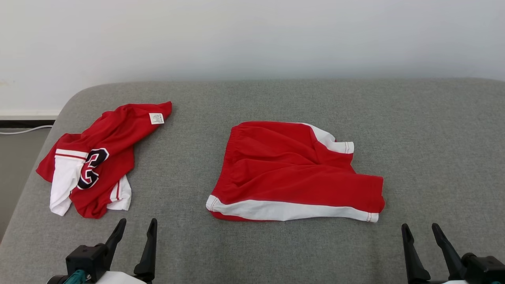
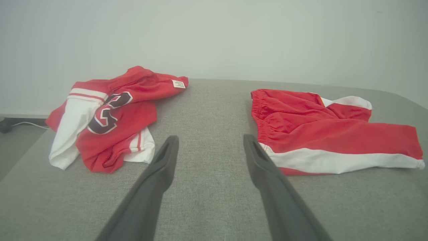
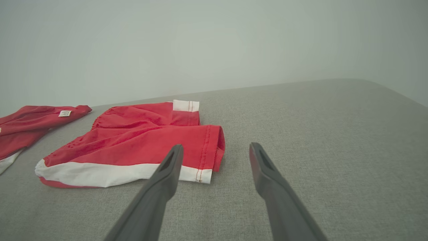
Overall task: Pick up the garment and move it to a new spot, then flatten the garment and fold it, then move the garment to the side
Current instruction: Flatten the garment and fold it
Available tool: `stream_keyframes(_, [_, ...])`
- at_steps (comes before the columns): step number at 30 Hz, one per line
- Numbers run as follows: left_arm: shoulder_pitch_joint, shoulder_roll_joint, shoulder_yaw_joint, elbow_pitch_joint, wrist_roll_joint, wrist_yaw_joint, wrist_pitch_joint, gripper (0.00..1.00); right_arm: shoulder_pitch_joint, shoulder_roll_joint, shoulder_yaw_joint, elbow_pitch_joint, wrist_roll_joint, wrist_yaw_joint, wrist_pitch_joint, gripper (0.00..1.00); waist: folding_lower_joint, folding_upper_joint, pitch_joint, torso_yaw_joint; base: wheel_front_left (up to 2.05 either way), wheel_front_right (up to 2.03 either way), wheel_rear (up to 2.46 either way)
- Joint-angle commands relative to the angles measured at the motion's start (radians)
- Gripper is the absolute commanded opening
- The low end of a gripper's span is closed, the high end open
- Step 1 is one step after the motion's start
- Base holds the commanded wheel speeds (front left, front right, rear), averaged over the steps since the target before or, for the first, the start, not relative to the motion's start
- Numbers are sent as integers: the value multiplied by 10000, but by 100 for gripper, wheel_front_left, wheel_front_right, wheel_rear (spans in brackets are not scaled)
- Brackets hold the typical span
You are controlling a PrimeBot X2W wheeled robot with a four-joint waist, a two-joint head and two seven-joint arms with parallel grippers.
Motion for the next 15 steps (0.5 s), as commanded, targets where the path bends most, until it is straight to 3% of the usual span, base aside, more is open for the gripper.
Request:
stream_keyframes(1, [-341,307,455,-252,71,107,-124,100,-247,-103,193,-167,-71,0,-151,100,0,0,3,-14,0,0,0])
stream_keyframes(15, [-500,206,363,-296,61,45,-112,100,-585,-87,334,171,-59,0,-212,100,0,0,141,76,0,0,0])
